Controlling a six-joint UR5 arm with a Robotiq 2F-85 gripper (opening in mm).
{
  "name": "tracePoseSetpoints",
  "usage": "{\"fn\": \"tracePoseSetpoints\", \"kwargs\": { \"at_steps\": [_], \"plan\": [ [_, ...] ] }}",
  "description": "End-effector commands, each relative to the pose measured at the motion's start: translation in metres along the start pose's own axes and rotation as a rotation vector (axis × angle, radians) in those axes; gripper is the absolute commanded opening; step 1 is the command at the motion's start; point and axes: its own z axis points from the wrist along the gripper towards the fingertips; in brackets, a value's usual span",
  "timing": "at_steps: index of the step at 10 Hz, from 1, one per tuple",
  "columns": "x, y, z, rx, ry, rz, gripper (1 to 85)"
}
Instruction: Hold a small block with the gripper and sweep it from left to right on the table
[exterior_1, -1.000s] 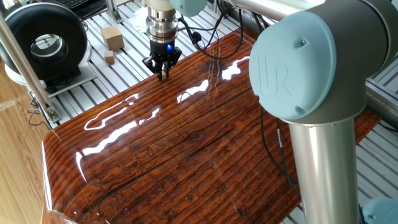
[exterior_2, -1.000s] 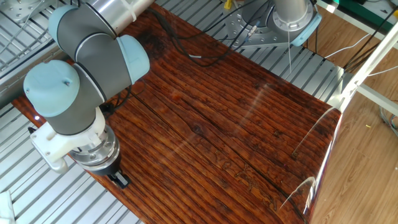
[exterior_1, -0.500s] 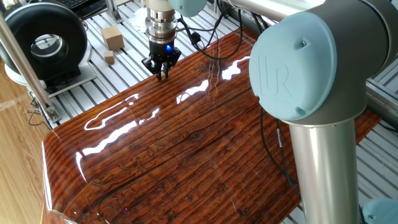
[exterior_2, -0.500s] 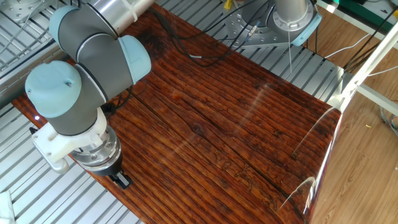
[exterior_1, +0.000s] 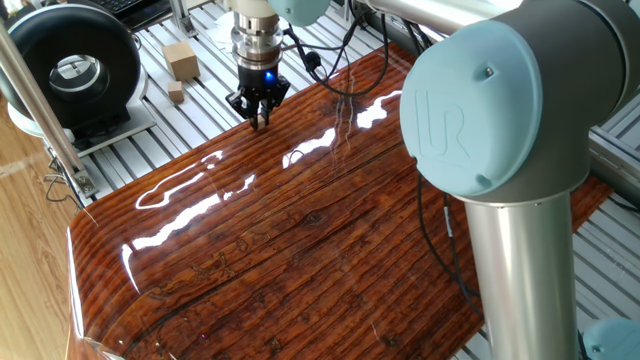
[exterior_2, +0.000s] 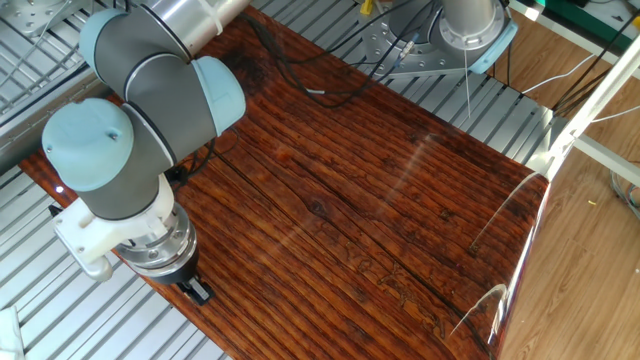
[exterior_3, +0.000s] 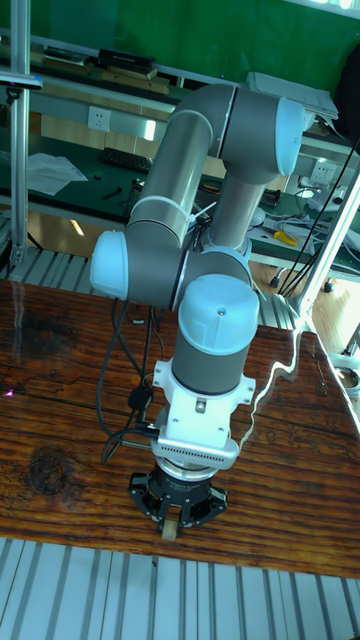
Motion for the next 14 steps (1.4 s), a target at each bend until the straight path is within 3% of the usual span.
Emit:
{"fn": "tracePoseSetpoints", "kwargs": {
  "at_steps": [1, 9, 14],
  "plan": [
    [-0.0011, 0.0045, 0.0014, -0.007, -0.006, 0.01, 1.0],
    [0.0006, 0.0075, -0.0008, -0.01, -0.004, 0.018, 1.0],
    [-0.0011, 0.0104, 0.0076, -0.002, -0.014, 0.022, 1.0]
  ]
}}
